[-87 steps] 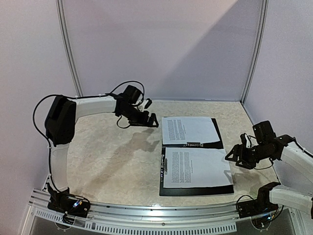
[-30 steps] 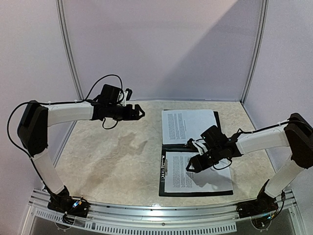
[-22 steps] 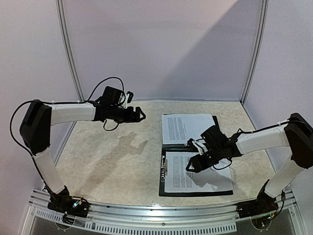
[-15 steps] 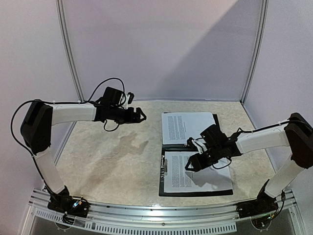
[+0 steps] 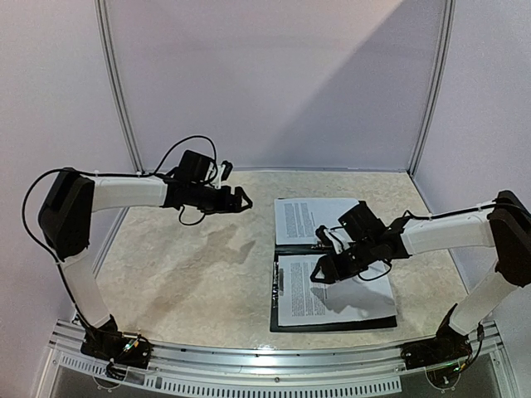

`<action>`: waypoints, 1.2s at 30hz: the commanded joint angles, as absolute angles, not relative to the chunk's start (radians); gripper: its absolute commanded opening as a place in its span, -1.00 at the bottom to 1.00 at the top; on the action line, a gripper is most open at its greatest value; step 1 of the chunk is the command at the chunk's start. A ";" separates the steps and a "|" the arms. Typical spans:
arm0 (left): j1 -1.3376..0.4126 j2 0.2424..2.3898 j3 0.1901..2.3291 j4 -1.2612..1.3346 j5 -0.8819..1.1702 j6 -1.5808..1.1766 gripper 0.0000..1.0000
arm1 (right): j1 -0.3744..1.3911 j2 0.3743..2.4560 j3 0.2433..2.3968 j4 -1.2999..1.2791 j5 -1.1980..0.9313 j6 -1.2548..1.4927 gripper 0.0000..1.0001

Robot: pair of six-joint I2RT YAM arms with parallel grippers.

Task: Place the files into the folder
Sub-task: Close the folder with some files at the center of the board.

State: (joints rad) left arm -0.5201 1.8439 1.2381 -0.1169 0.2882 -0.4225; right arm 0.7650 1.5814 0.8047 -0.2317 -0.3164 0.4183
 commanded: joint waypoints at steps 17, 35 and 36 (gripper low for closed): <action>-0.777 2.066 1.356 -0.298 0.561 -0.238 0.75 | 0.772 1.443 0.808 -0.205 -0.341 0.486 0.11; -0.805 2.083 1.355 -0.337 0.689 -0.214 0.45 | 0.772 1.410 0.768 -0.196 -0.322 0.476 0.11; -0.805 2.079 1.352 -0.337 0.695 -0.212 0.44 | 0.772 1.410 0.767 -0.196 -0.322 0.476 0.11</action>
